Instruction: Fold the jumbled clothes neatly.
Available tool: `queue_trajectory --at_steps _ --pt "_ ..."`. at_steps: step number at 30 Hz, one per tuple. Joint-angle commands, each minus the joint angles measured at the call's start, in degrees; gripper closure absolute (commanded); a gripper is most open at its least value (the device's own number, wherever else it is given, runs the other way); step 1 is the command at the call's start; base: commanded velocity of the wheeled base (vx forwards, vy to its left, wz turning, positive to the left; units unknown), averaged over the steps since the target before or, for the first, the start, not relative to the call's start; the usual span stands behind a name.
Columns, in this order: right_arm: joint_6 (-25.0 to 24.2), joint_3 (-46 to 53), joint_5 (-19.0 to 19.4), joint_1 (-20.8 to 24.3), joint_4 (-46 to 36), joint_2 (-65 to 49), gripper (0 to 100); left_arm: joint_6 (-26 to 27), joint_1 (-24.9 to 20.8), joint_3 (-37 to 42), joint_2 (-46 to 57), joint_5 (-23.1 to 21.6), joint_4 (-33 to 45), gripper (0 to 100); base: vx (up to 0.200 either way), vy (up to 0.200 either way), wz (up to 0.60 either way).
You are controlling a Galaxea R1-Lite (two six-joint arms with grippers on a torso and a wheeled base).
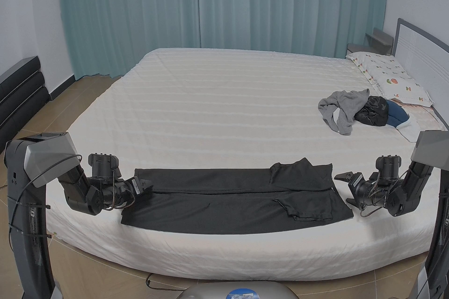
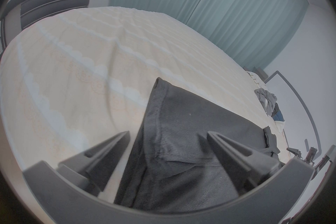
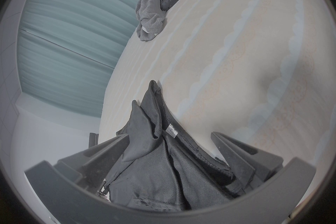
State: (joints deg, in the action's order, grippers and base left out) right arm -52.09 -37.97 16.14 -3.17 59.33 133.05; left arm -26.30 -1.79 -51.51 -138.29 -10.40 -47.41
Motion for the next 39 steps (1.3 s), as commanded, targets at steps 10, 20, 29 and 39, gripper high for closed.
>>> queue_trajectory --at_steps 10,20,29,39 --pt "-0.03 0.00 0.03 0.01 -0.01 0.11 0 0.37 -0.23 0.35 0.57 0.91 0.04 100 0.000 0.000 0.00" --pt "0.06 0.09 0.03 0.01 -0.01 0.11 0 0.10 -0.14 0.70 0.65 3.63 -2.25 100 0.000 0.000 0.00" --pt "0.32 0.36 -0.14 0.09 0.17 0.63 0 -0.07 -0.23 0.79 1.18 3.72 -2.34 100 -0.067 0.000 0.00" --pt "0.23 0.97 -0.23 0.09 2.98 1.34 0 -1.57 -0.32 -0.17 0.92 3.63 -2.69 100 0.000 0.000 0.00"
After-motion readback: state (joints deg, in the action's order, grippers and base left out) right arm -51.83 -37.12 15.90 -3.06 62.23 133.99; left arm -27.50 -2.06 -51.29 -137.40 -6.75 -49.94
